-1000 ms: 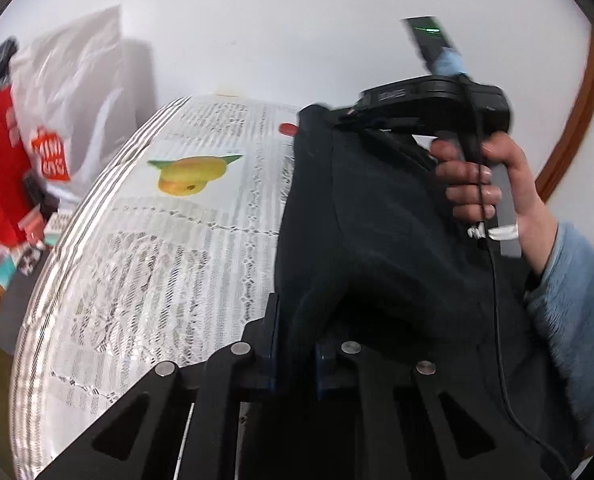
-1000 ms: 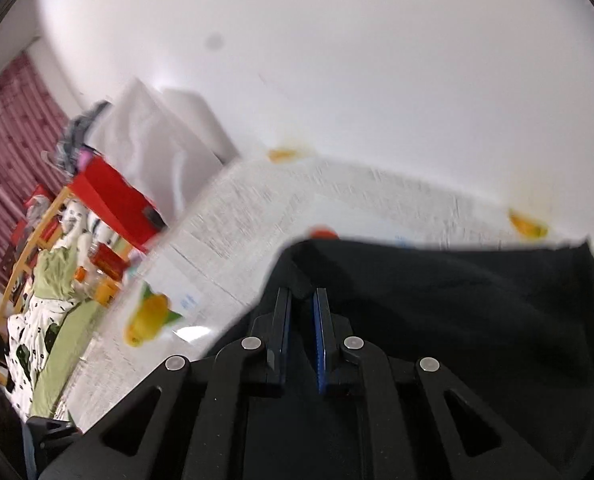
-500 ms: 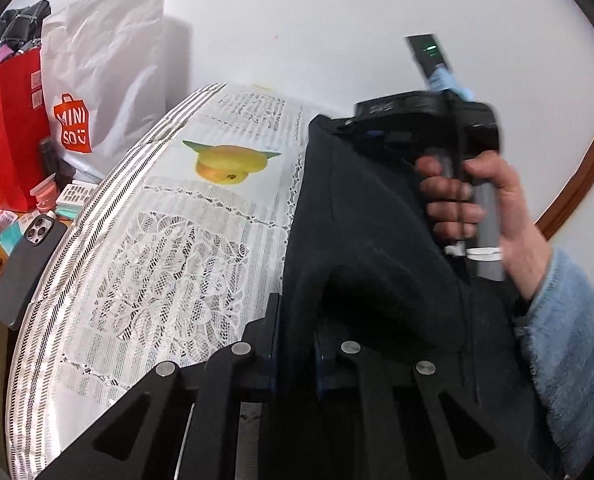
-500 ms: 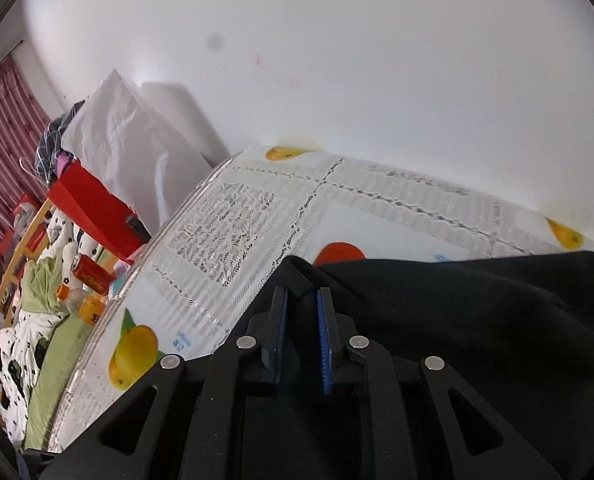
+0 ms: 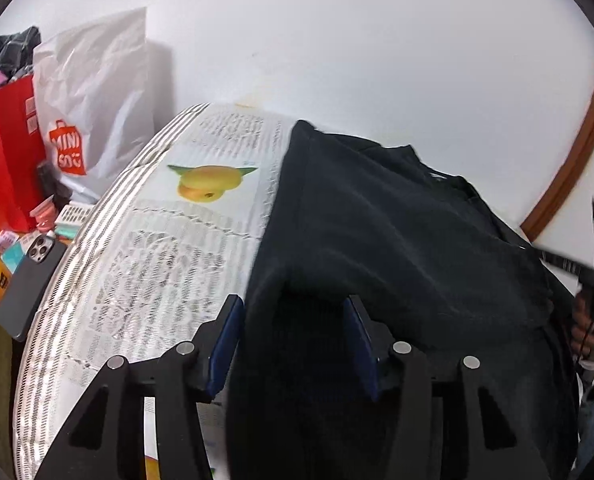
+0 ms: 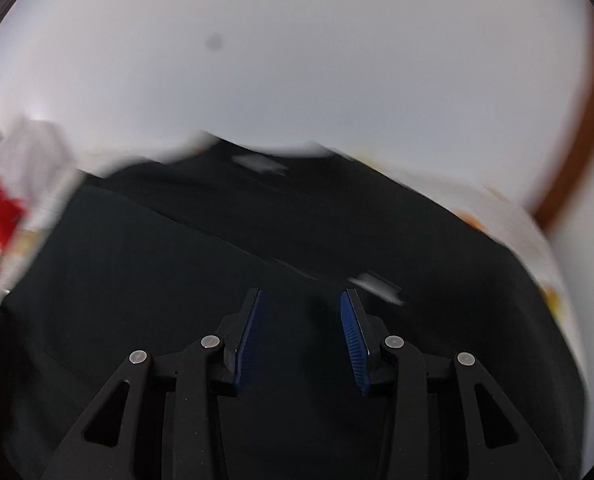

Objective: Fold small clothes

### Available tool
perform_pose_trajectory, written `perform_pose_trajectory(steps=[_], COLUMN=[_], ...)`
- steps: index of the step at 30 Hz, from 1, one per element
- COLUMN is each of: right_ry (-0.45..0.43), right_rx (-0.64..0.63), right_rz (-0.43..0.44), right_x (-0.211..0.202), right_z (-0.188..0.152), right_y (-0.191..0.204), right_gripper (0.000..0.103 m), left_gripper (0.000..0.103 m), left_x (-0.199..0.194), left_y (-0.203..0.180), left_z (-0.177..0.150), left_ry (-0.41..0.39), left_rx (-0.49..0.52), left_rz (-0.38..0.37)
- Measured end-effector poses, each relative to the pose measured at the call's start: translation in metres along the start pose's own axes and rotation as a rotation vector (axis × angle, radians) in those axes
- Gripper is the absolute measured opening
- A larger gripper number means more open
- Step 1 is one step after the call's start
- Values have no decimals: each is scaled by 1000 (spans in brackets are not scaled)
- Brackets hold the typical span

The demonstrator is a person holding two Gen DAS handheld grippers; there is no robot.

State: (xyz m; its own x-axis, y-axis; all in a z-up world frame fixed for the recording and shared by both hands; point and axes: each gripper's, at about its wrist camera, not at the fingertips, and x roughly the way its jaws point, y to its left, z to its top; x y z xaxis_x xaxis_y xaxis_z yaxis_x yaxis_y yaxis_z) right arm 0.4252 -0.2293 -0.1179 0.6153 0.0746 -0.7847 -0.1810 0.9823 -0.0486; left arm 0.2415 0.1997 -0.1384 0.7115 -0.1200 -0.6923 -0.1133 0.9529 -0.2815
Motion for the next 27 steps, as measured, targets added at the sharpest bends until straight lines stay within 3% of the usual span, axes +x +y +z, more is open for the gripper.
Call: perform_pose_trajectory(steps=[1, 3, 8, 19, 20, 22, 23, 25, 27], right_ry=[14, 34, 77, 67, 68, 56, 49, -12, -114], right_rx=[33, 123, 194, 362, 359, 319, 294, 266, 286], right_rz=[-53, -64, -98, 34, 46, 67, 69, 70, 19], right_x=[-2, -10, -6, 38, 38, 36, 33, 18, -8], right_z=[-10, -28, -57, -48, -47, -47, -47, -47, -48], right_y=[-22, -58, -86, -105, -105, -103, -101, -101, -109], right_gripper=[40, 41, 44, 54, 50, 17, 9, 8, 8], left_gripper=[50, 51, 51, 52, 52, 52, 53, 53, 53], left_x=[0, 1, 1, 6, 6, 8, 9, 10, 12], left_y=[-2, -4, -8, -2, -2, -4, -4, -5, -6], left_z=[-1, -2, -2, -2, -3, -3, -4, -4, -5], left_ry=[0, 3, 3, 28, 32, 38, 39, 43, 47], left_rx=[6, 13, 23, -3, -2, 4, 10, 18, 23], left_rz=[-2, -5, -9, -20, -19, -16, -12, -4, 2])
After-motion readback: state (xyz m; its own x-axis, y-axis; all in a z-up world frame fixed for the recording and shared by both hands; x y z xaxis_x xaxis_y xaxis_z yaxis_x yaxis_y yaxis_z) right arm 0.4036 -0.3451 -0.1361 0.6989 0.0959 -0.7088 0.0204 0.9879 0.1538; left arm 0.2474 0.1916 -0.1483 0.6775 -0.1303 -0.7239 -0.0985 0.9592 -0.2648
